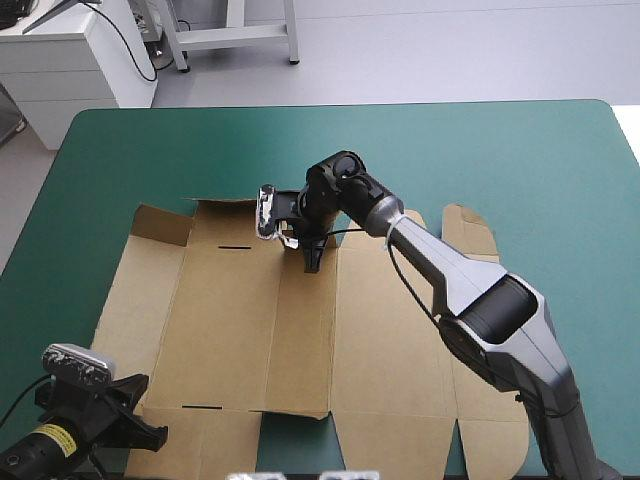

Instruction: Fold the box

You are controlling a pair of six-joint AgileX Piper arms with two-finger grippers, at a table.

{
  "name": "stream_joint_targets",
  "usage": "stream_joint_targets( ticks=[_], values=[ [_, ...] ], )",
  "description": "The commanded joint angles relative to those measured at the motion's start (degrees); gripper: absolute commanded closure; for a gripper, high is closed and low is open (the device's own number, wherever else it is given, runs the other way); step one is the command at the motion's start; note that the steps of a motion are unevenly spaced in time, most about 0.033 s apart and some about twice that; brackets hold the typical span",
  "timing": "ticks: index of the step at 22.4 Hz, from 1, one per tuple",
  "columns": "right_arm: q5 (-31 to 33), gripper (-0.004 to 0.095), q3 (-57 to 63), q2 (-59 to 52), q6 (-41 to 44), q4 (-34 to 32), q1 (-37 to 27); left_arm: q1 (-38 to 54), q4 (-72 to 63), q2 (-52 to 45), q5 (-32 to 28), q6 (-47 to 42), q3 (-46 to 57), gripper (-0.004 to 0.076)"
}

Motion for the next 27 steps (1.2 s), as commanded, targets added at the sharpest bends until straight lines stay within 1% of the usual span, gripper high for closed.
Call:
stream_joint_targets(
  ticks=[1,2,5,14,16,17,18,19,20,21,22,24,27],
  values=[
    [-3.81,0.0928,-2.0,-3.76,3.06,-5.93,0.2,-0.24,-0.11,0.5,-3.13,-0.33,-1.29,0.0731],
    [-4.34,0.0928,-2.0,-3.76,4.18,-7.71,0.08,-0.24,-0.11,0.5,-3.13,-0.33,-1.29,0.0731],
    [-6.11,0.0928,-2.0,-3.76,4.79,-7.42,-0.59,-0.24,-0.11,0.5,-3.13,-0.33,-1.29,0.0731],
    [-6.58,0.0926,-2.0,-3.76,4.79,-6.7,-0.67,-0.24,-0.11,0.5,-3.13,-0.33,-1.29,0.0731],
    [-7.31,0.0904,-2.0,-3.76,4.79,-6.33,-0.67,-0.24,-0.11,0.5,-3.13,-0.33,-1.29,0.0731],
    [-7.77,0.0881,-2.0,-3.76,4.79,-6.21,-0.67,-0.24,-0.11,0.5,-3.13,-0.33,-1.29,0.0731],
    [-8.82,0.0812,-2.0,-3.76,4.79,-6.21,-0.67,-0.24,-0.11,0.5,-3.13,-0.33,-1.29,0.0731],
    [-9.12,0.0779,-2.0,-3.76,4.79,-6.21,-0.67,-0.24,-0.11,0.5,-3.13,-0.33,-1.29,0.0731],
    [-9.12,0.0683,-2.0,-3.76,4.62,-6.21,-0.67,-0.24,-0.11,0.5,-3.13,-0.33,-1.29,0.0731],
    [-9.12,0.0635,-2.0,-3.76,4.3,-6.21,-0.67,-0.24,-0.11,0.5,-3.13,-0.33,-1.29,0.0731],
    [-9.12,0.0551,-2.0,-3.76,4.13,-6.81,-0.67,-0.24,-0.11,0.5,-3.13,-0.33,-1.29,0.0731],
    [-8.71,0.0482,-2.0,-3.76,4.13,-7.06,-0.67,-0.24,-0.11,0.5,-3.13,-0.58,-1.29,0.0731],
    [-7.04,0.0479,-2.0,-4.54,4.13,-7.36,-0.67,-0.24,-0.11,0.5,-3.13,-0.31,-1.29,0.0731]
  ],
)
